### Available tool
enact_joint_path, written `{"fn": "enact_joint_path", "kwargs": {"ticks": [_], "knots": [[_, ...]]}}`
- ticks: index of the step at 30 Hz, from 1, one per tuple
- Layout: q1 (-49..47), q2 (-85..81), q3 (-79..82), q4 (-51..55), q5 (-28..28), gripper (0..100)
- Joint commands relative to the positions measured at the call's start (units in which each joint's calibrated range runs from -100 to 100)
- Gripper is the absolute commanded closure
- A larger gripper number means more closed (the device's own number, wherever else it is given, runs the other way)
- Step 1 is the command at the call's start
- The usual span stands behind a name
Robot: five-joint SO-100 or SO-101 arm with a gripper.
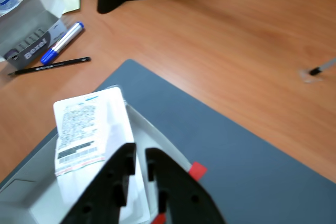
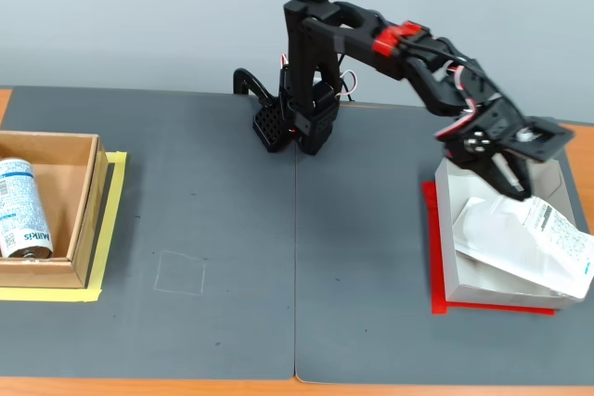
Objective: Pick the sandwich and put it in the gray box
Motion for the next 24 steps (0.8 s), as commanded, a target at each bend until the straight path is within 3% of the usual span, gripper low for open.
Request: {"fn": "enact_joint_path", "kwargs": {"ticks": [1,24], "knots": [[5.07,-7.12,2.68,1.08,-0.10,98],[27.44,-64.94,67.99,2.03,0.37,98]]}}
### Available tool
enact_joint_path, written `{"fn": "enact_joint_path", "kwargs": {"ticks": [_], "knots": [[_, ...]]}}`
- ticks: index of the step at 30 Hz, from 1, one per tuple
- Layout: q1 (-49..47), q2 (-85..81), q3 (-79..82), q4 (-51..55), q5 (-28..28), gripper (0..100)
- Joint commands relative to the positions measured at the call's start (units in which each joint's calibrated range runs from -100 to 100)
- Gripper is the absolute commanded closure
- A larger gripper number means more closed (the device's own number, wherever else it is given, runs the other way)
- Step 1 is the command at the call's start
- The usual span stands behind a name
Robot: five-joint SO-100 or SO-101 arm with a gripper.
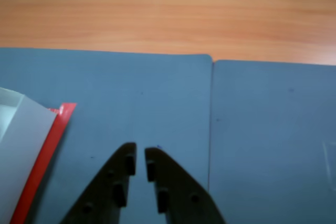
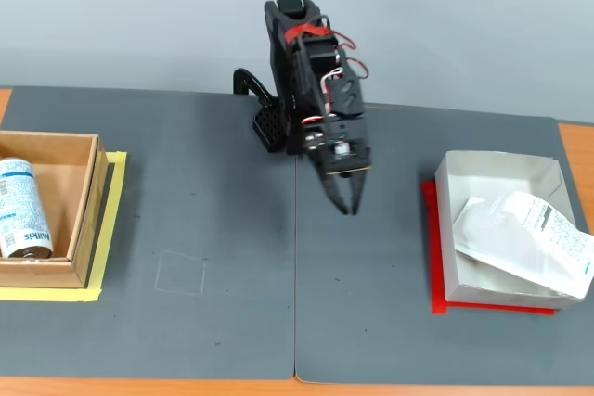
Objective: Pick the sandwich and put it in the gray box
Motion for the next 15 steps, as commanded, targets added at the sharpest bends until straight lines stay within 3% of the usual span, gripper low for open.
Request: {"fn": "enact_joint_path", "kwargs": {"ticks": [1,15], "knots": [[2.10,-8.10,5.86,1.43,0.23,98],[6.05,-20.31,19.61,13.32,-0.24,98]]}}
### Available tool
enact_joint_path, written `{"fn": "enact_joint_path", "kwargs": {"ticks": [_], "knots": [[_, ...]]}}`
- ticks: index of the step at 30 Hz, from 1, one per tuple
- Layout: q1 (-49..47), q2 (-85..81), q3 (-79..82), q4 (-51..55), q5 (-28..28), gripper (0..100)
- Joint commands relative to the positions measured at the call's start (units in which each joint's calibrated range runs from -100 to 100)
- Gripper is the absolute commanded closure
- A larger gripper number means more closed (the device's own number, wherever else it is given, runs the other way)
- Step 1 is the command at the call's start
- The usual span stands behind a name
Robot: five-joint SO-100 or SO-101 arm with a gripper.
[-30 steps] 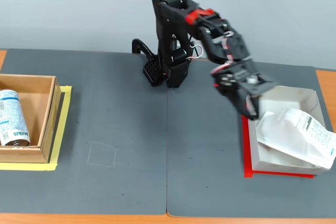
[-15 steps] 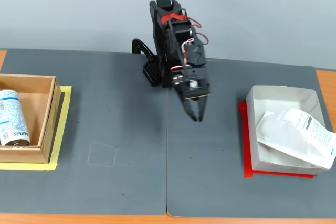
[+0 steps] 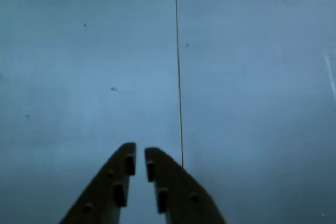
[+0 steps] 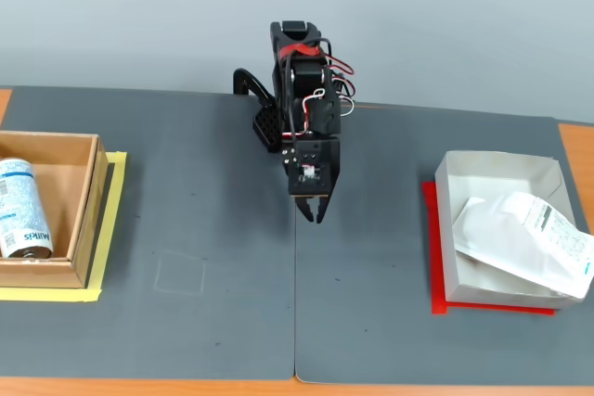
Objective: Pick the sandwich and put it in the gray box
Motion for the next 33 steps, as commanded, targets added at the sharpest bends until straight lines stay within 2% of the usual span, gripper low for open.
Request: {"fn": "enact_joint_path", "kwargs": {"ticks": [1,33], "knots": [[0.60,-0.94,0.93,0.57,-0.14,98],[0.83,-0.94,6.27,0.05,0.12,98]]}}
